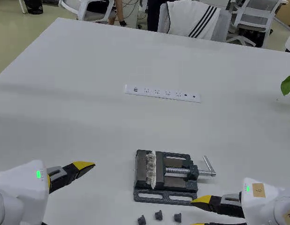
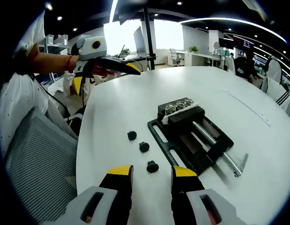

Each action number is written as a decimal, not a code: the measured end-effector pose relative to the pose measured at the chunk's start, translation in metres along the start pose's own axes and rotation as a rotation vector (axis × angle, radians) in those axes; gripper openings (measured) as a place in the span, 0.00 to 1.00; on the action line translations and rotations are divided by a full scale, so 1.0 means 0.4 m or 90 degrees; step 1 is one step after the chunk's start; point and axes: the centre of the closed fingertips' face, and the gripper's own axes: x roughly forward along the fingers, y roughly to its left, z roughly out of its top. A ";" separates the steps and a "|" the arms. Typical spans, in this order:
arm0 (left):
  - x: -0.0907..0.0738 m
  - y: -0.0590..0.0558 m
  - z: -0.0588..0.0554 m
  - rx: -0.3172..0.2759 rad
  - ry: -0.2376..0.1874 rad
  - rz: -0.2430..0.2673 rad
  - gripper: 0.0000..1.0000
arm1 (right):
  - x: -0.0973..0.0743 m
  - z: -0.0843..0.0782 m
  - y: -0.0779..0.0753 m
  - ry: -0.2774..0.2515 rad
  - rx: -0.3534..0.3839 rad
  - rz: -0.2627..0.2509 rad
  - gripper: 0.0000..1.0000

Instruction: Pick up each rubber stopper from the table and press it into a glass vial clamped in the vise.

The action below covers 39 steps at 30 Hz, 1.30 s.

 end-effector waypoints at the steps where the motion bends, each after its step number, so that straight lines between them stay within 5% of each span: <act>1: 0.000 0.000 0.000 0.000 0.001 0.000 0.99 | 0.004 -0.002 0.000 0.002 -0.001 0.002 0.26; 39: 0.000 0.007 -0.008 -0.008 0.007 0.003 0.99 | 0.050 -0.023 -0.002 0.018 -0.031 0.026 0.07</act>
